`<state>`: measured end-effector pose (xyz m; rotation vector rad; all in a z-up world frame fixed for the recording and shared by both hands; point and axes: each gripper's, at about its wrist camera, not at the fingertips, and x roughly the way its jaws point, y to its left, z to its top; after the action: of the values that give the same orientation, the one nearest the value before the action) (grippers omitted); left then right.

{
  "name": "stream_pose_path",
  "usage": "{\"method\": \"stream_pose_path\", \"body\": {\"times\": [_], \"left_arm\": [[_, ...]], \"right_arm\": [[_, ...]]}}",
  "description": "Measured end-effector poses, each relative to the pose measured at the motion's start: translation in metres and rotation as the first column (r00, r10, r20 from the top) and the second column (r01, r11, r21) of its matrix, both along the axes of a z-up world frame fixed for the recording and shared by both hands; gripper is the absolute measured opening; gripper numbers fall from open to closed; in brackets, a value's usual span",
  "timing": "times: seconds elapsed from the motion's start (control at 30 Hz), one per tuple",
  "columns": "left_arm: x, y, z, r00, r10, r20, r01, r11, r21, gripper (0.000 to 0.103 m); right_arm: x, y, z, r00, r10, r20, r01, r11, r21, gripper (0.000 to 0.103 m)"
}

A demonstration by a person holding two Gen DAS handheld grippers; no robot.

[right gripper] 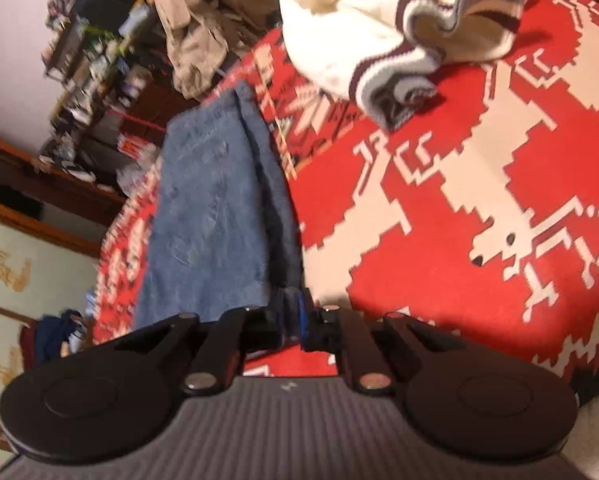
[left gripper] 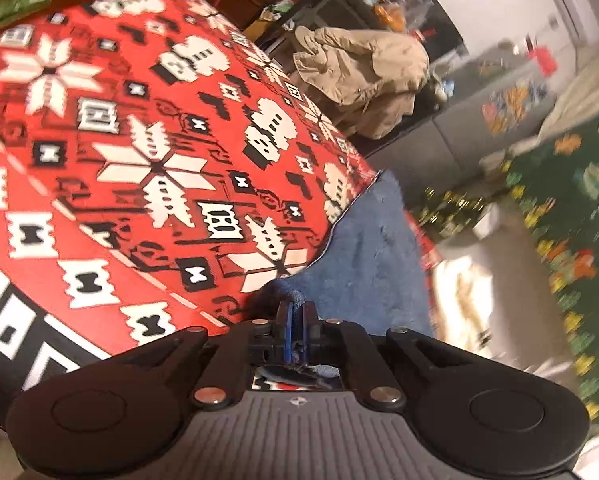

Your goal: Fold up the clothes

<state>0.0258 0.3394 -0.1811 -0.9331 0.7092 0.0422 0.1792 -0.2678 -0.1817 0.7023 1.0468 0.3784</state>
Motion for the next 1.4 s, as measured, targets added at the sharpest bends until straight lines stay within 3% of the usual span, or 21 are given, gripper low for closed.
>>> {"method": "stream_pose_path", "body": {"times": [0.13, 0.2, 0.27, 0.37, 0.47, 0.63, 0.67, 0.8, 0.9, 0.97, 1.13, 1.2, 1.23, 1.27, 1.33, 1.4], "left_arm": [[-0.001, 0.001, -0.001, 0.999, -0.004, -0.042, 0.006, 0.999, 0.044, 0.011], [-0.005, 0.0, 0.0, 0.999, -0.018, -0.044, 0.021, 0.998, 0.059, 0.02], [-0.008, -0.003, 0.001, 0.998, -0.035, -0.051, 0.04, 0.996, 0.082, 0.027], [-0.012, -0.011, 0.002, 0.995, -0.062, -0.078, 0.074, 0.986, 0.148, 0.027], [-0.014, -0.027, 0.007, 0.992, -0.086, -0.089, 0.107, 0.956, 0.272, 0.027], [-0.002, -0.063, 0.005, 0.978, -0.164, -0.132, 0.206, 0.871, 0.446, 0.031], [0.002, -0.07, 0.003, 0.973, -0.175, -0.151, 0.227, 0.85, 0.475, 0.031], [0.007, -0.068, -0.002, 0.98, -0.078, -0.184, 0.165, 0.835, 0.524, 0.02], [0.004, -0.063, 0.0, 0.987, -0.056, -0.15, 0.126, 0.851, 0.51, 0.02], [0.011, -0.066, -0.003, 0.982, -0.067, -0.175, 0.15, 0.844, 0.515, 0.02], [0.024, -0.088, -0.003, 0.979, -0.098, -0.18, 0.188, 0.782, 0.595, 0.027], [0.027, -0.089, -0.005, 0.981, -0.079, -0.177, 0.172, 0.779, 0.603, 0.025], [0.028, -0.089, -0.005, 0.982, -0.07, -0.176, 0.164, 0.778, 0.607, 0.023], [0.028, -0.09, -0.004, 0.982, -0.074, -0.172, 0.166, 0.772, 0.613, 0.009], [0.026, -0.092, -0.002, 0.983, -0.084, -0.164, 0.17, 0.76, 0.627, 0.005], [0.022, -0.098, 0.002, 0.982, -0.107, -0.156, 0.184, 0.729, 0.66, 0.004]], "right_arm": [[-0.005, -0.006, 0.002, 1.0, 0.001, 0.028, -0.001, 1.0, 0.002, 0.012], [-0.009, -0.002, 0.001, 0.999, 0.025, 0.033, -0.025, 0.999, -0.029, 0.014], [-0.012, 0.004, 0.001, 0.998, 0.055, 0.043, -0.053, 0.998, -0.044, 0.022], [-0.017, 0.014, 0.001, 0.994, 0.09, 0.055, -0.086, 0.995, -0.057, 0.027], [-0.019, 0.021, -0.002, 0.992, 0.111, 0.057, -0.108, 0.992, -0.069, 0.029], [-0.021, 0.025, -0.008, 0.989, 0.138, 0.052, -0.134, 0.988, -0.076, 0.031], [-0.022, 0.026, -0.009, 0.988, 0.143, 0.051, -0.139, 0.987, -0.077, 0.031], [-0.023, 0.028, -0.007, 0.986, 0.156, 0.06, -0.151, 0.985, -0.078, 0.032], [-0.023, 0.028, -0.006, 0.984, 0.161, 0.069, -0.156, 0.985, -0.071, 0.034], [-0.023, 0.029, -0.006, 0.984, 0.165, 0.069, -0.16, 0.985, -0.068, 0.035], [-0.022, 0.036, -0.004, 0.979, 0.19, 0.074, -0.186, 0.981, -0.063, 0.035], [-0.023, 0.04, 0.005, 0.976, 0.194, 0.102, -0.187, 0.98, -0.073, 0.035], [-0.024, 0.043, 0.011, 0.973, 0.195, 0.122, -0.185, 0.979, -0.087, 0.035], [-0.025, 0.046, 0.017, 0.97, 0.196, 0.142, -0.183, 0.978, -0.1, 0.035], [-0.023, 0.057, 0.026, 0.964, 0.208, 0.168, -0.19, 0.975, -0.118, 0.035], [-0.016, 0.071, 0.032, 0.957, 0.23, 0.179, -0.209, 0.969, -0.129, 0.033]]}}
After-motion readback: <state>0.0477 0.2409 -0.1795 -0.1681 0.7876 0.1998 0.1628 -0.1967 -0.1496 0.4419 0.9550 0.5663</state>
